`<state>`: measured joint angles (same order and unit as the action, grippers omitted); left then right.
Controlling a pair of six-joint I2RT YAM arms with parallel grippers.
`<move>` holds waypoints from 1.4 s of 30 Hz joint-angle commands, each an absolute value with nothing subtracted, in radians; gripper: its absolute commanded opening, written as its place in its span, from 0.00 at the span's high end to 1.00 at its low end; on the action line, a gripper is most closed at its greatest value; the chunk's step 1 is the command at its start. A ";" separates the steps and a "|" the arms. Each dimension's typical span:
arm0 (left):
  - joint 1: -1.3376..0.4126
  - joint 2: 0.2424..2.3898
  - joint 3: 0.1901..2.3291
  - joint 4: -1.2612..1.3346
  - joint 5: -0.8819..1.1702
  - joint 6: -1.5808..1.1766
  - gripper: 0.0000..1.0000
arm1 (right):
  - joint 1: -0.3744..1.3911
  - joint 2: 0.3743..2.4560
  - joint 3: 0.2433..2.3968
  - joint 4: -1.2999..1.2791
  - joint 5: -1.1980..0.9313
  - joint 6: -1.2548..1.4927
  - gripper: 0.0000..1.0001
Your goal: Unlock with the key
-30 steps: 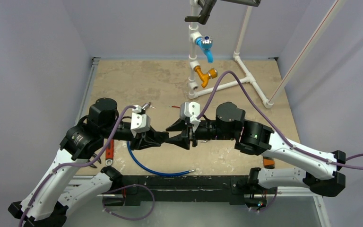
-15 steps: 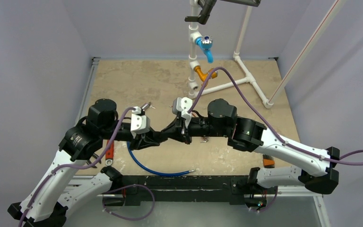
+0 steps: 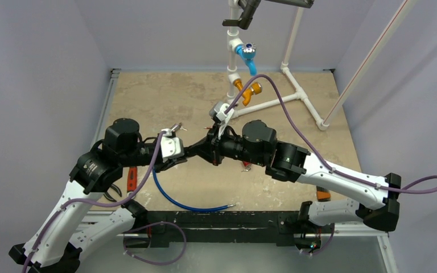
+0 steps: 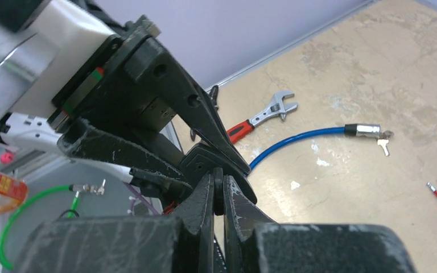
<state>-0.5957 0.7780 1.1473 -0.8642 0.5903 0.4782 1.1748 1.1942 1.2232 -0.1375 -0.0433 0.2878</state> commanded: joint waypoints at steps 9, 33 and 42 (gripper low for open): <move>-0.580 0.754 1.195 -0.737 0.689 0.407 1.00 | 1.179 1.137 1.235 -0.145 -0.029 0.249 0.46; -0.544 0.786 1.198 -0.658 1.091 0.162 1.00 | 1.178 1.131 1.248 -0.163 -0.439 0.095 0.53; -0.543 0.785 1.203 -0.674 1.091 0.167 0.90 | 1.178 1.152 1.226 -0.086 -0.384 0.145 1.00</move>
<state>-0.5453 0.7925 1.1488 -0.7784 1.0607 0.1665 1.1706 1.1408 1.2129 -0.1635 -0.3908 0.1131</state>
